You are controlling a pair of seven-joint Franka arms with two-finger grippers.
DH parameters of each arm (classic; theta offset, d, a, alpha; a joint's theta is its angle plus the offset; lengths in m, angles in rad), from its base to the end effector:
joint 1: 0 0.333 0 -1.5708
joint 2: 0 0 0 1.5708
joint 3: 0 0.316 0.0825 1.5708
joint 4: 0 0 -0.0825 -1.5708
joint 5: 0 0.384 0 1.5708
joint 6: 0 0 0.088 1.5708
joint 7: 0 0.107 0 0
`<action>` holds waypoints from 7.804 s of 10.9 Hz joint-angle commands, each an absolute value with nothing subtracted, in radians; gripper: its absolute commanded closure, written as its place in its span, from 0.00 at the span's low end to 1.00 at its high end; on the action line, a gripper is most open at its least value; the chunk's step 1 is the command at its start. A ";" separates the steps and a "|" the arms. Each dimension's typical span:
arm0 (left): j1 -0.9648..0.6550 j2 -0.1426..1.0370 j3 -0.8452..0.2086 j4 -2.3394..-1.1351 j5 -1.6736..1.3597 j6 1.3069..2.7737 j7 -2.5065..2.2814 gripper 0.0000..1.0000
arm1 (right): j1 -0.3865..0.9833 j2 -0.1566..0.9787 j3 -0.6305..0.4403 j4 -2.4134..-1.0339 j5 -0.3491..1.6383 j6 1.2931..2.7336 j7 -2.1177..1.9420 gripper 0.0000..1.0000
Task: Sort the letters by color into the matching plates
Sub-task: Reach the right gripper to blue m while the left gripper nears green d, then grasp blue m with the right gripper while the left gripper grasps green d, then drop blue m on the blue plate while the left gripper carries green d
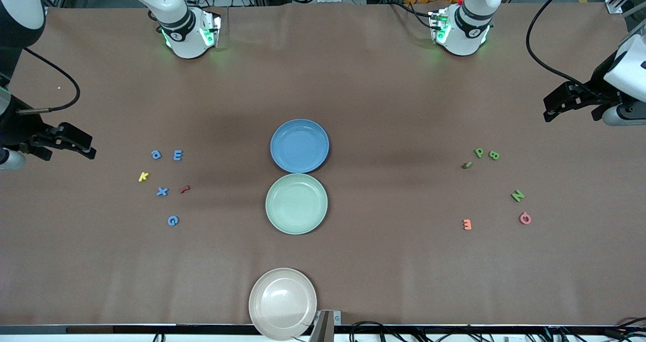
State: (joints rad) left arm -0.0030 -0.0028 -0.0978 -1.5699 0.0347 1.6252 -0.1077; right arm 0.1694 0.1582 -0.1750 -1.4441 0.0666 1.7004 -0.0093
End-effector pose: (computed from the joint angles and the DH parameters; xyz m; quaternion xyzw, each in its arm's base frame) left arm 0.5569 -0.0528 0.6315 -0.9994 -0.0030 -0.0307 0.0144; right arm 0.6151 0.0117 0.6060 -0.9985 -0.0010 -0.0503 0.0192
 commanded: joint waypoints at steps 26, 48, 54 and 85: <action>0.120 0.009 -0.110 -2.434 -0.041 2.397 -0.397 0.00 | 0.103 0.199 -0.126 -2.364 0.060 2.585 0.000 0.00; 0.083 0.325 -0.104 -2.494 -0.019 2.835 -0.558 0.00 | 0.057 0.327 -0.044 -2.399 0.025 2.623 0.005 0.42; 0.107 0.328 -0.100 -2.491 0.038 2.833 -0.551 1.00 | 0.058 0.327 -0.023 -2.396 0.025 2.622 0.018 1.00; -0.392 0.566 -0.223 -1.841 0.037 2.827 -1.205 1.00 | 0.227 0.325 0.250 -2.008 0.025 2.320 0.725 0.27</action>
